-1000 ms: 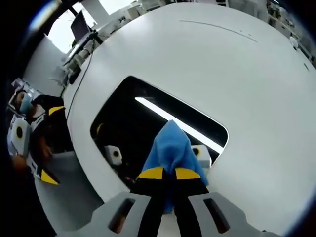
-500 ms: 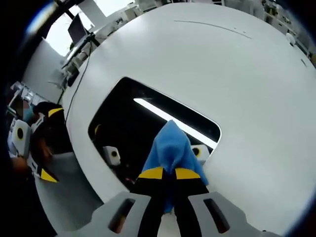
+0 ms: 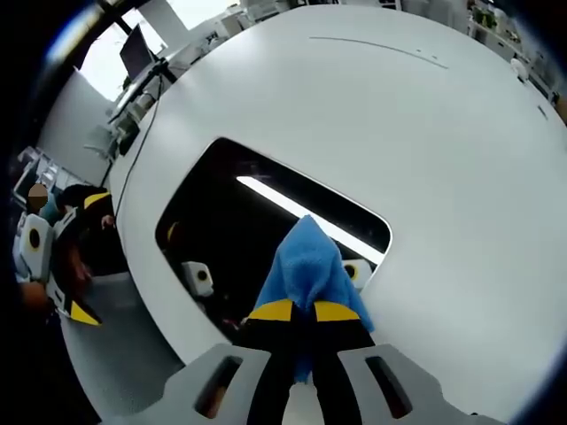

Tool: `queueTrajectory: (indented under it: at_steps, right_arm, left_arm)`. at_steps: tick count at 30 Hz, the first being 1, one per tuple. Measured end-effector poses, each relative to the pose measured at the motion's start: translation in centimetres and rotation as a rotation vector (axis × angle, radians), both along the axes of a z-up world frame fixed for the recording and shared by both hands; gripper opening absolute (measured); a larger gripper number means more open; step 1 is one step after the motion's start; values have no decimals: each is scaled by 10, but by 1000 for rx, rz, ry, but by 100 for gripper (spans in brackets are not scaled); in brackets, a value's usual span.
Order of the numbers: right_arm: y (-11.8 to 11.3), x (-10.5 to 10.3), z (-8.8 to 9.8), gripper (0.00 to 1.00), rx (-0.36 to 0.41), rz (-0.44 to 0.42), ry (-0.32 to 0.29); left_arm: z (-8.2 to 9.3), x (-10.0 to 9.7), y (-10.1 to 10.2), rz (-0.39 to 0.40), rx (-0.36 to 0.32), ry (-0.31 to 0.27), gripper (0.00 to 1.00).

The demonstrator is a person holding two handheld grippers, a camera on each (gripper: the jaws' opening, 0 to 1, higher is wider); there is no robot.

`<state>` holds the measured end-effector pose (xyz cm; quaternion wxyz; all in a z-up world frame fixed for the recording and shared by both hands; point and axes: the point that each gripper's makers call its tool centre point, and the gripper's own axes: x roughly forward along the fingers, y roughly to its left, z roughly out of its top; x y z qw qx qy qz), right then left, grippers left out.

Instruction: Wipe the mirror surface with the cleaning cloth until all visible marks leave the cleaned area.

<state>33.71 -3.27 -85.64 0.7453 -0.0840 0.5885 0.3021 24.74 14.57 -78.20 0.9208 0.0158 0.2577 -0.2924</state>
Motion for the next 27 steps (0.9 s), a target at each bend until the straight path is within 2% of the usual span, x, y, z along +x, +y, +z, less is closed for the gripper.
queueTrajectory:
  at_steps: [13,27]
  right_arm:
    - [-6,-3,1,1,-37,27,-22]
    - [-11,-3,2,1,-43,7,-35]
  left_arm:
    - [0,0,1,1,-1,1,99]
    - [0,1,1,6,-9,5,99]
